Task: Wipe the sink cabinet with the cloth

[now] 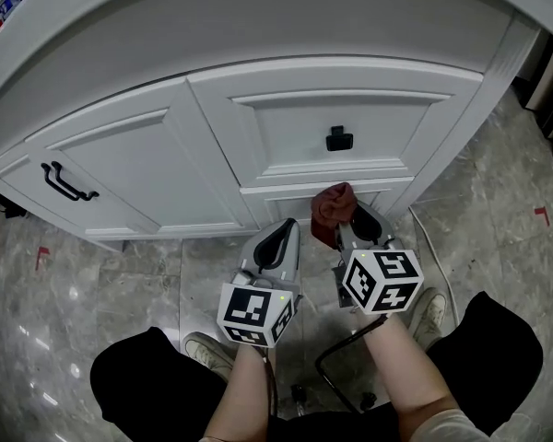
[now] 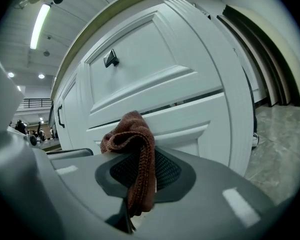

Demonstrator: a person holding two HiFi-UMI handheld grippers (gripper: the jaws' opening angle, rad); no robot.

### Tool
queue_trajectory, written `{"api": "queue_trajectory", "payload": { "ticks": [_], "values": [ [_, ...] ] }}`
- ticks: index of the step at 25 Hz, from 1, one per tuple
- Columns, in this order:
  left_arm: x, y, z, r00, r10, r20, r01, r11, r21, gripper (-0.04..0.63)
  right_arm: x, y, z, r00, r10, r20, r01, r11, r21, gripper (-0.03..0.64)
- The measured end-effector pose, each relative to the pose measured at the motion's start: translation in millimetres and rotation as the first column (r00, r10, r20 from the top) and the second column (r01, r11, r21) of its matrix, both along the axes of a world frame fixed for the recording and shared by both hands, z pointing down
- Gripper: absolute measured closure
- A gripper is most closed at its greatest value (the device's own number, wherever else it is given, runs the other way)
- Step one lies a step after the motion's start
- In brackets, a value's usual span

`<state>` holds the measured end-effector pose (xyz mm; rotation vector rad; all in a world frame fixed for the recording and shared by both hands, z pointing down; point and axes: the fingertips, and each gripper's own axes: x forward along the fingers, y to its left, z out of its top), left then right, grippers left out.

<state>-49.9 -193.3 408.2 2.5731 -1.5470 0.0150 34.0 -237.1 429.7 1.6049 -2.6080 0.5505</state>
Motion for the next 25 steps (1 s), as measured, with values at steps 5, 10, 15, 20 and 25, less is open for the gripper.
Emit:
{"api": "queue_trajectory", "payload": {
  "ticks": [5, 10, 15, 20, 25],
  "values": [
    [18.0, -3.3, 1.3, 1.0, 0.026, -0.004, -0.026, 1.0, 0.0, 0.595, 32.7, -1.7, -5.4, 0.998, 0.065, -0.023, -0.064, 0.998, 0.018, 0.526],
    [37.9, -4.0, 1.2, 0.998, 0.058, -0.01, -0.058, 0.998, 0.004, 0.595, 79.2, -5.0, -6.1, 0.986, 0.167, -0.003, -0.167, 0.986, 0.009, 0.528],
    [53.3, 0.4, 8.0, 0.996, 0.089, 0.003, -0.089, 0.996, -0.007, 0.595, 118.6, -5.1, -10.5, 0.964, 0.26, 0.051, -0.26, 0.966, -0.001, 0.529],
    [44.0, 4.6, 15.4, 0.997, 0.074, 0.011, -0.074, 0.997, -0.024, 0.595, 120.0, -1.1, -9.0, 0.958, 0.281, 0.06, -0.281, 0.96, -0.013, 0.529],
    [3.8, 6.3, 22.8, 1.0, 0.002, 0.017, -0.001, 0.999, -0.044, 0.595, 47.7, 8.6, -8.9, 0.987, 0.149, 0.053, -0.15, 0.988, 0.02, 0.529]
  ]
}}
